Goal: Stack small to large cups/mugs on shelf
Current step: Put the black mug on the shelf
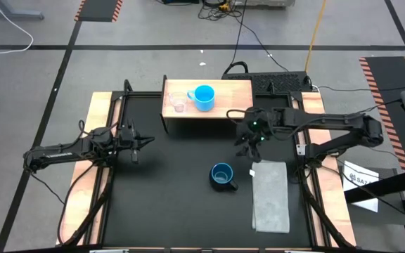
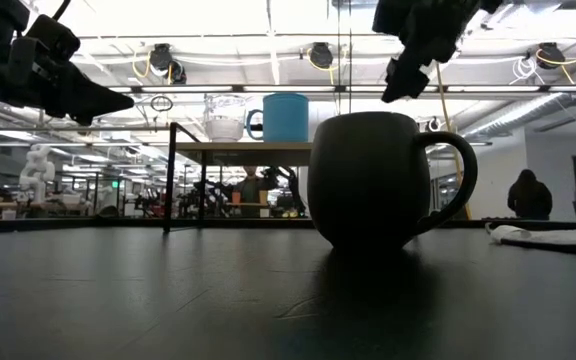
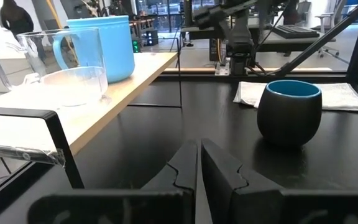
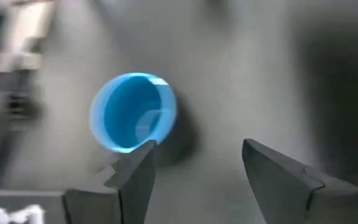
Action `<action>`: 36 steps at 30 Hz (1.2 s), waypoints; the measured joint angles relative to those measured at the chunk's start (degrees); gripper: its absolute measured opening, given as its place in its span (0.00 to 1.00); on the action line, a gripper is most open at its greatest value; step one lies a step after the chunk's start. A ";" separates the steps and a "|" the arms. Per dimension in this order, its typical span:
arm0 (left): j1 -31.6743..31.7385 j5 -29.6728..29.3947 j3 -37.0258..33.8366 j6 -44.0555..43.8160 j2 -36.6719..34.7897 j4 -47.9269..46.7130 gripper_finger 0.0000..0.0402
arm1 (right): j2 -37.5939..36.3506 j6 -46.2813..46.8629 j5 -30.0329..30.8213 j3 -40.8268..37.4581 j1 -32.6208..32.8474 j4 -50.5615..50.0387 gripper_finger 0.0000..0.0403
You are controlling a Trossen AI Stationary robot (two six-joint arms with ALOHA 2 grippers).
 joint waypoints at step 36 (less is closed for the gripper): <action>0.00 2.74 0.00 0.92 -0.01 0.11 0.06 | 11.74 9.36 -0.66 1.81 7.35 6.54 0.61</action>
